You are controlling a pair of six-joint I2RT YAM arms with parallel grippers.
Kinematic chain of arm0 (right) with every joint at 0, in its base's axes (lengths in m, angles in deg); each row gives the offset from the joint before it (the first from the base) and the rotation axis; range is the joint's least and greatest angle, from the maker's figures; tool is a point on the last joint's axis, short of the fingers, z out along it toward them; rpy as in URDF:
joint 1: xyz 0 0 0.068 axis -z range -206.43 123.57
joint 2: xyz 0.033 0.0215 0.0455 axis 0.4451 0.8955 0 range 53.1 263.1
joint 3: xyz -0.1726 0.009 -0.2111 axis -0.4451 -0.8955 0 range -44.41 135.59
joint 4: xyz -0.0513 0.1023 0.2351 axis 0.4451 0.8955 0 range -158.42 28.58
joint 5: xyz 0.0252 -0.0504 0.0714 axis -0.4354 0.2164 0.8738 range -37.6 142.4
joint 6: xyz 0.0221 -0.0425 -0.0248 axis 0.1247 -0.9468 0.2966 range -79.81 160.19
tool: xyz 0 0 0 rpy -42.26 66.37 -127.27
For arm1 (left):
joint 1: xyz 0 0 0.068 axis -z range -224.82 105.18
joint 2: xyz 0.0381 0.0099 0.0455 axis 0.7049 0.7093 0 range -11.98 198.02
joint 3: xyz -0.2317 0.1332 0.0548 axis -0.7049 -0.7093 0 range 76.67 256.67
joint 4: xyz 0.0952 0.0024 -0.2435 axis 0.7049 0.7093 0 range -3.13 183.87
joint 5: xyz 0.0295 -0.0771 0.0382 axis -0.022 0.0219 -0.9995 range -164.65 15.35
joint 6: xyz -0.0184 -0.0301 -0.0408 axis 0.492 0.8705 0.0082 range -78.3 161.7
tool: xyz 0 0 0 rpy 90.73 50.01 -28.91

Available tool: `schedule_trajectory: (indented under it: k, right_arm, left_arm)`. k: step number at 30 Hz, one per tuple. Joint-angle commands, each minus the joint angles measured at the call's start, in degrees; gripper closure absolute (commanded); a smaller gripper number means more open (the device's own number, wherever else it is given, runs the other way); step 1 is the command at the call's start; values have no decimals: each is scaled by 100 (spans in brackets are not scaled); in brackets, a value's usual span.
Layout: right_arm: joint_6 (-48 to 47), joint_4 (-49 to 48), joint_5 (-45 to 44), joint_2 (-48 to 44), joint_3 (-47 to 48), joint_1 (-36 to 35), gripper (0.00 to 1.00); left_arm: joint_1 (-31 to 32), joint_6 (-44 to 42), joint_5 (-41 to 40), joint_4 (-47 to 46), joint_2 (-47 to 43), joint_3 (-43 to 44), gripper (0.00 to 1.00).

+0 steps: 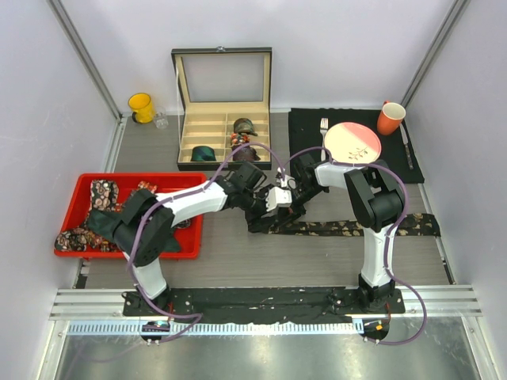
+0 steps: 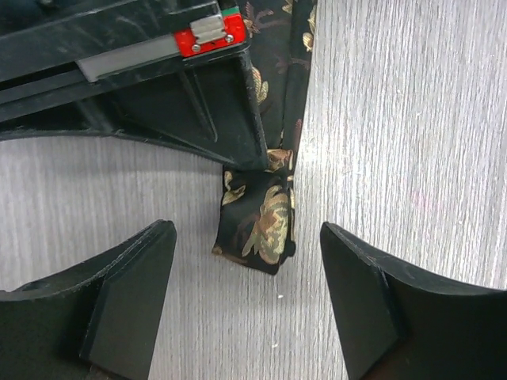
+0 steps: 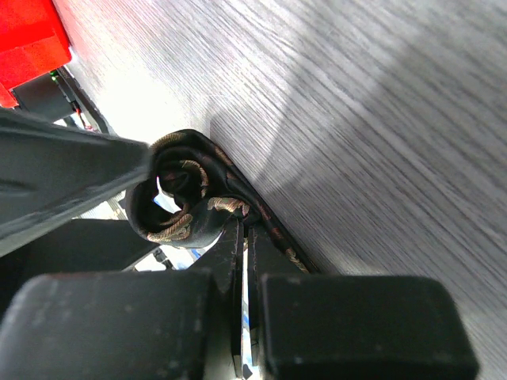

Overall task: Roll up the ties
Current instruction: Roll the tie at the center of the board.

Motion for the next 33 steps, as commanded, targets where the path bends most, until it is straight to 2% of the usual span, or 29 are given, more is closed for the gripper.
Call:
schedule_trajectory:
  k: [1,4,7,8,10,11,12,13,14,17,19,22,23,26,33]
  right_arm:
    - [-349,-127,-998,149,-94,-31,99]
    - [-341,-127,-998,157,-94,-31,99]
    - [-349,-144,-1015,158,-94,-22,99]
    - [-341,-145,-1024,175,-86,-31,99]
    - [-341,-145,-1024,193,-68,-22,99]
    - [-332,-136,-1033,201,-59,-31,99]
    - [-332,-136,-1042,201,-50,-31,99]
    - [-332,-136,-1042,210,-59,-31,99]
    - [-332,-144,-1059,202,-50,-31,99]
    - [-332,-145,-1068,219,-42,-31,99]
    - [-323,-153,-1077,219,-50,-22,99]
    - [-297,-153,-1077,245,-42,-31,99]
    - [-279,-153,-1077,263,-33,-31,99]
    - [-262,-162,-1077,263,-33,-31,99]
    - [-262,-188,-1077,263,-50,-31,99]
  left_arm:
    - [61,-150,173,10,283,187,21]
    - [79,-229,-28,1,406,222,32]
    - [70,-238,-134,-7,406,240,58]
    - [70,-229,-126,-33,380,188,70]
    - [53,-220,-99,-183,188,100,80]
    - [53,-203,-56,-192,117,47,81]
    - [53,-185,-12,-192,73,29,76]
    - [53,-133,32,-166,20,29,67]
    - [53,-124,93,-157,-85,-6,51]
    - [53,-45,252,-174,-226,-59,45]
    - [61,-18,305,-157,-235,-41,44]
    - [70,70,331,-139,-104,55,54]
    - [88,96,340,-122,-51,142,60]
    - [158,140,375,-43,81,266,67]
    - [272,289,218,-165,186,345,68]
